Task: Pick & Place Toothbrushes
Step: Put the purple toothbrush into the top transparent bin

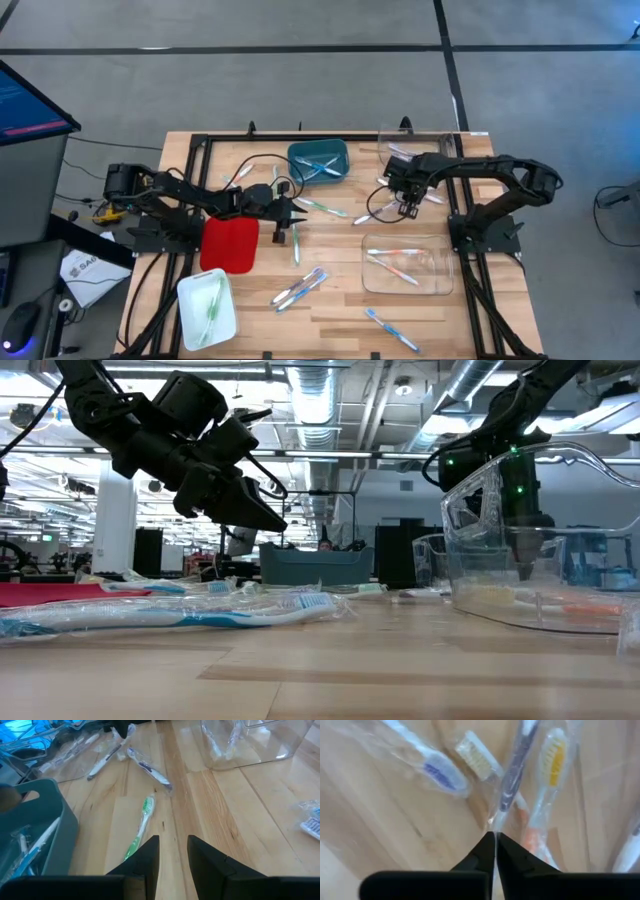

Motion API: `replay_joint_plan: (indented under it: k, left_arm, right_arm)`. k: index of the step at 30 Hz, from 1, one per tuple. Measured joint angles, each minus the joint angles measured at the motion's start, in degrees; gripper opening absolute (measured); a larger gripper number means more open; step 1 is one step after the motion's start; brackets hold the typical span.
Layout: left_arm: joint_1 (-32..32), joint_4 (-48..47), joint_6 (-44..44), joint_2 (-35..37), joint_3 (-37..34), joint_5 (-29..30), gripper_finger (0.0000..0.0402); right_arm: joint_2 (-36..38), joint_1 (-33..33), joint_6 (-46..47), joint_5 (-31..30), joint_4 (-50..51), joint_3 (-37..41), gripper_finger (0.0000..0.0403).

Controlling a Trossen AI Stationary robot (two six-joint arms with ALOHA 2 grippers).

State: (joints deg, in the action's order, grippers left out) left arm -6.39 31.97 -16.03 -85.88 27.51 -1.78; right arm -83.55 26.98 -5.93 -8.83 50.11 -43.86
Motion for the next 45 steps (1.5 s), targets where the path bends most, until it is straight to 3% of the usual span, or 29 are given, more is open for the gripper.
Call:
replay_joint_plan:
  k: [7,15,23,45]
  left_arm:
    - [0.04,0.03,0.00,0.00,0.00,0.00,0.0094]
    - [0.04,0.02,0.00,0.00,0.00,0.00,0.0094]
    - [0.04,0.00,0.01,0.01,0.00,0.00,0.0094]
    - [0.04,-0.02,0.02,0.02,-0.02,0.00,0.0094]
  right_arm:
    - [0.00,-1.14,0.00,0.06,-0.17,-0.01,0.0053]
    - [-0.13,-0.41,-0.02,4.27,-2.38,-0.02,0.0075]
    - [-0.13,0.50,-0.02,4.26,-2.61,-0.04,0.0098]
    - [-0.17,0.55,-0.08,4.10,-5.60,0.35,0.0103]
